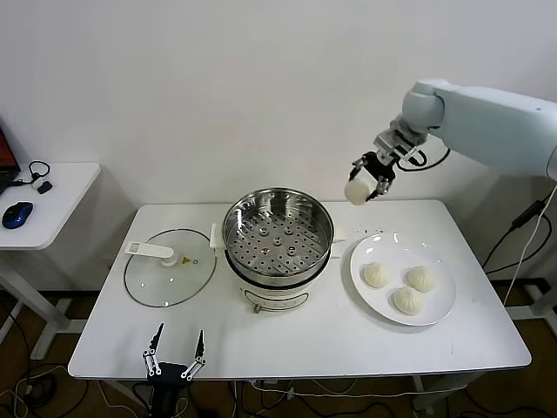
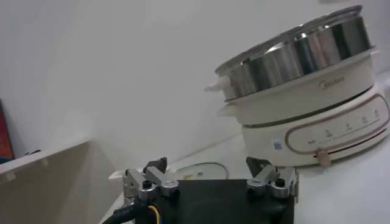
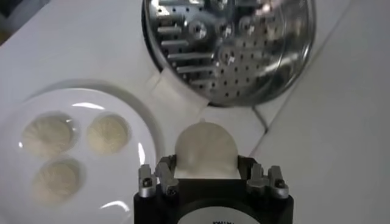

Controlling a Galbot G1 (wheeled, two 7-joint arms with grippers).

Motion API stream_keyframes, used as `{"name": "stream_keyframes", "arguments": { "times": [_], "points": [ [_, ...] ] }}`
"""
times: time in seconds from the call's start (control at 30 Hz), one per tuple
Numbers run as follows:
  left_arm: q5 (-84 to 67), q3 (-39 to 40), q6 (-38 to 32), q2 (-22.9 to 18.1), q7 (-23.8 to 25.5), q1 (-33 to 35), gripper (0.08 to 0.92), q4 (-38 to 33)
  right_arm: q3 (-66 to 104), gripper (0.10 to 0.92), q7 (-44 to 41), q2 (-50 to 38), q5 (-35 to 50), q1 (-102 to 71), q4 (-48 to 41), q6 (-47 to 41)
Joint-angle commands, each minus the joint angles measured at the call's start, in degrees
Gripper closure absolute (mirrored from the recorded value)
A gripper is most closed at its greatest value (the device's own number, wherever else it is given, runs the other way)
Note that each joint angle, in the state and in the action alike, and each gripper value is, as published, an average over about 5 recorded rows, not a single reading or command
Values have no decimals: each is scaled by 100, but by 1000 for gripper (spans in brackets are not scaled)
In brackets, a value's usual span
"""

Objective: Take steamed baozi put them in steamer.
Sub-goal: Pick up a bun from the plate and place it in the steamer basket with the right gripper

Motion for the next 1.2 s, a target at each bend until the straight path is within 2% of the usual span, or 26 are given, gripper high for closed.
{"name": "stream_keyframes", "arguments": {
  "times": [0.03,0.4,0.63,1.2],
  "points": [
    [3,-14,-2,-280,-4,-4,177,-6,-86,356,527,1144,-399,157,-178,1733],
    [-31,-34,5,-280,2,-2,177,-99,-65,347,571,1903,-615,-729,-774,1733],
    [-41,-37,9,-280,8,-11,177,-125,79,347,420,2306,-855,-1236,-1794,1733],
    [-36,-39,-7,-280,-1,-64,177,-35,666,347,411,2517,-1363,-1872,-2645,1733]
  ]
}}
